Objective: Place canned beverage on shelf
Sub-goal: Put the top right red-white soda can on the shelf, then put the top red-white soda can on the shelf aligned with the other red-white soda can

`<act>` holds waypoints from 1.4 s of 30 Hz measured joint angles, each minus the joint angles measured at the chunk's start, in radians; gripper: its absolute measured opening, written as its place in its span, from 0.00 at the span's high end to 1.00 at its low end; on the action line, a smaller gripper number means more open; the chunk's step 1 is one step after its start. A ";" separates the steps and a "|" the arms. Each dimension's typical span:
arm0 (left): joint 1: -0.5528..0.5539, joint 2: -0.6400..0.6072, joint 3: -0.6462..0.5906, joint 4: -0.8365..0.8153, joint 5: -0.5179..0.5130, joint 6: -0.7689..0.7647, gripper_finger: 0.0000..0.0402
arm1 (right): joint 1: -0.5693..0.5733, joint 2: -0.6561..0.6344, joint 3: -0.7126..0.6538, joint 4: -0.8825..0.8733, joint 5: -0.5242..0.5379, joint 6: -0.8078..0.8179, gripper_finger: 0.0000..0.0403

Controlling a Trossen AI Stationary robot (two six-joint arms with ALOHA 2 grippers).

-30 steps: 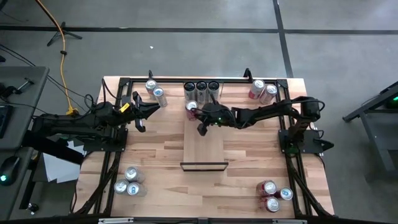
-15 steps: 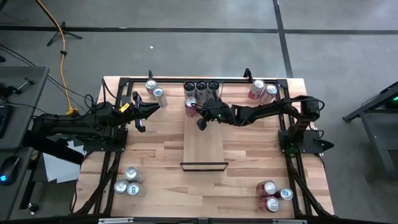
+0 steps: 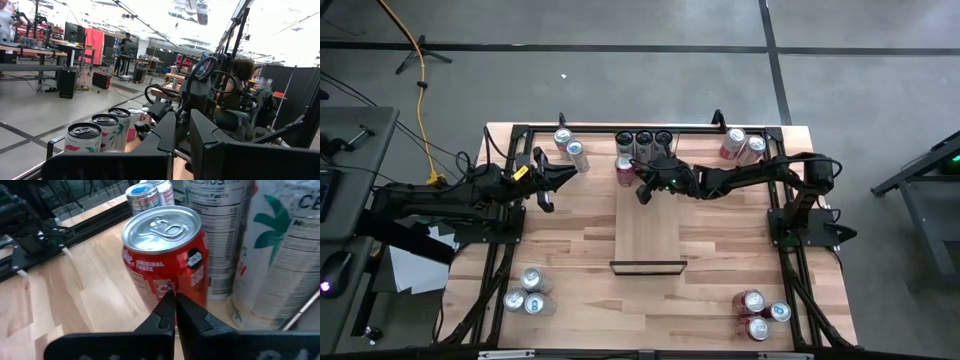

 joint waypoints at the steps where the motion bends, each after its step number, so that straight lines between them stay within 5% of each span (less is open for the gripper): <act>1: 0.000 0.000 0.000 0.000 0.000 0.000 0.99 | 0.001 0.000 0.000 0.000 -0.012 0.001 1.00; 10: 0.000 0.000 0.000 0.001 0.000 -0.037 0.99 | 0.033 -0.048 -0.001 -0.049 -0.064 -0.041 1.00; 19: 0.000 0.000 0.000 0.000 0.000 -0.111 0.99 | 0.027 -0.410 0.000 -0.342 -0.227 -0.242 1.00; 27: 0.000 0.000 0.000 0.000 0.000 -0.098 0.99 | 0.064 -0.628 0.000 -0.494 -0.280 -0.190 1.00; 42: 0.000 0.000 0.000 0.000 -0.033 -0.096 0.99 | 0.062 -0.657 0.000 -0.478 -0.280 -0.216 1.00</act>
